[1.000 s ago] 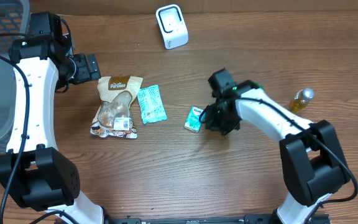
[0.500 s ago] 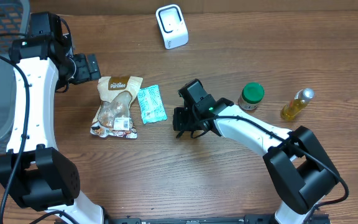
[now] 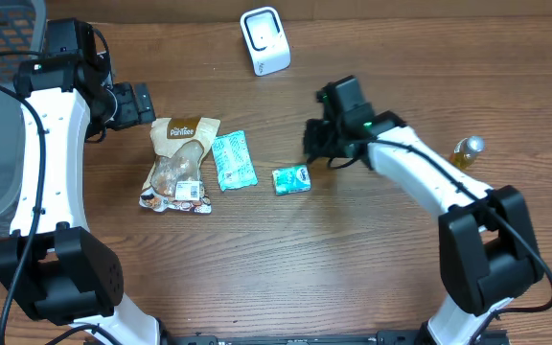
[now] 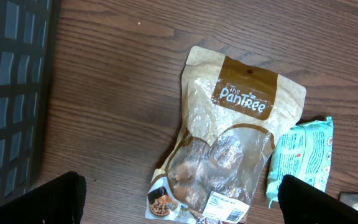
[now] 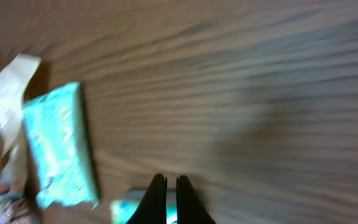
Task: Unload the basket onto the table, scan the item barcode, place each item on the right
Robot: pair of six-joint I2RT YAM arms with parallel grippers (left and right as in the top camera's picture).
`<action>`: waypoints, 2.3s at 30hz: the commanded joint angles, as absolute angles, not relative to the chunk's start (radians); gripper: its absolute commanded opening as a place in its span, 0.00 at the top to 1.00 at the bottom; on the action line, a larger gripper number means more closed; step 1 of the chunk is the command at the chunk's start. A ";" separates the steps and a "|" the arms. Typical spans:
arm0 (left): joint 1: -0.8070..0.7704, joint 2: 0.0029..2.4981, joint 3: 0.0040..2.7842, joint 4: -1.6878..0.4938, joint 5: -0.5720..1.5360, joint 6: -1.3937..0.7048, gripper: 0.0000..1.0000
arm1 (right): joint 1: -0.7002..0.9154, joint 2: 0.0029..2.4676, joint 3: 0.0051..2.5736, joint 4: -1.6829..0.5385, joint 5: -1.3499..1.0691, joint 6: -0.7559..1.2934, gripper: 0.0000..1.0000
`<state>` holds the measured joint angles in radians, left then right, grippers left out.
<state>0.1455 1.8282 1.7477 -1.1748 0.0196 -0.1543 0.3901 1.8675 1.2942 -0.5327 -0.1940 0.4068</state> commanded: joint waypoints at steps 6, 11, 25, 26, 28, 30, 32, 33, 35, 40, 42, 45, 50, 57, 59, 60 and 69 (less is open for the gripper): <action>0.142 1.805 1.769 -1.174 0.023 -0.165 0.00 | 0.406 1.866 1.296 -0.480 -0.165 0.387 0.96; 0.142 1.805 1.769 -1.174 0.023 -0.165 0.01 | 0.438 1.898 1.274 -0.412 -0.165 0.387 0.96; 0.142 1.805 1.769 -1.174 0.023 -0.165 0.00 | 0.444 1.980 1.281 -0.678 -0.196 0.392 0.96; 0.142 1.805 1.769 -1.174 0.023 -0.165 0.00 | 0.444 1.979 1.285 -0.725 -0.206 0.392 0.95; 0.142 1.805 1.769 -1.174 0.023 -0.165 0.00 | 0.444 1.977 1.290 -0.809 -0.235 0.391 0.93; 0.142 1.805 1.769 -1.174 0.023 -0.165 0.01 | 0.444 1.977 1.292 -0.868 -0.271 0.390 0.91; 0.142 1.805 1.769 -1.174 0.023 -0.165 0.00 | 0.443 1.977 1.303 -0.916 -0.303 0.361 0.89; 0.142 1.805 1.769 -1.174 0.023 -0.165 0.01 | 0.441 1.977 1.316 -0.936 -0.305 0.338 0.88; 0.142 1.805 1.769 -1.174 0.023 -0.165 0.01 | 0.431 1.973 1.362 -0.984 -0.306 0.311 0.86; 0.142 1.805 1.769 -1.174 0.023 -0.165 0.01 | 0.405 1.964 1.539 -1.076 -0.301 0.225 0.85; 0.142 1.805 1.769 -1.174 0.023 -0.165 0.00 | 0.402 1.964 1.581 -1.061 -0.258 0.227 0.85; 0.142 1.805 1.769 -1.174 0.023 -0.165 0.00 | 0.402 1.967 1.583 -1.003 -0.163 0.240 0.86; 0.142 1.805 1.769 -1.174 0.023 -0.165 0.00 | 0.402 2.013 1.553 -0.979 -0.128 0.273 0.87; 0.142 1.805 1.769 -1.174 0.023 -0.165 0.00 | 0.425 2.072 1.505 -0.989 -0.238 0.292 0.87; 0.142 1.805 1.770 -1.174 0.023 -0.165 0.00 | 0.436 2.073 1.485 -1.000 -0.245 0.308 0.86; 0.142 1.805 1.769 -1.174 0.023 -0.165 0.00 | 0.440 2.073 1.479 -1.007 -0.246 0.315 0.86; 0.142 1.805 1.769 -1.174 0.023 -0.165 0.00 | 0.460 2.072 1.494 -1.124 -0.376 0.226 0.83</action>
<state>0.1455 1.8282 1.7477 -1.1748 0.0193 -0.1543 0.4644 2.0735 1.4776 -1.1168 -0.3172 0.2760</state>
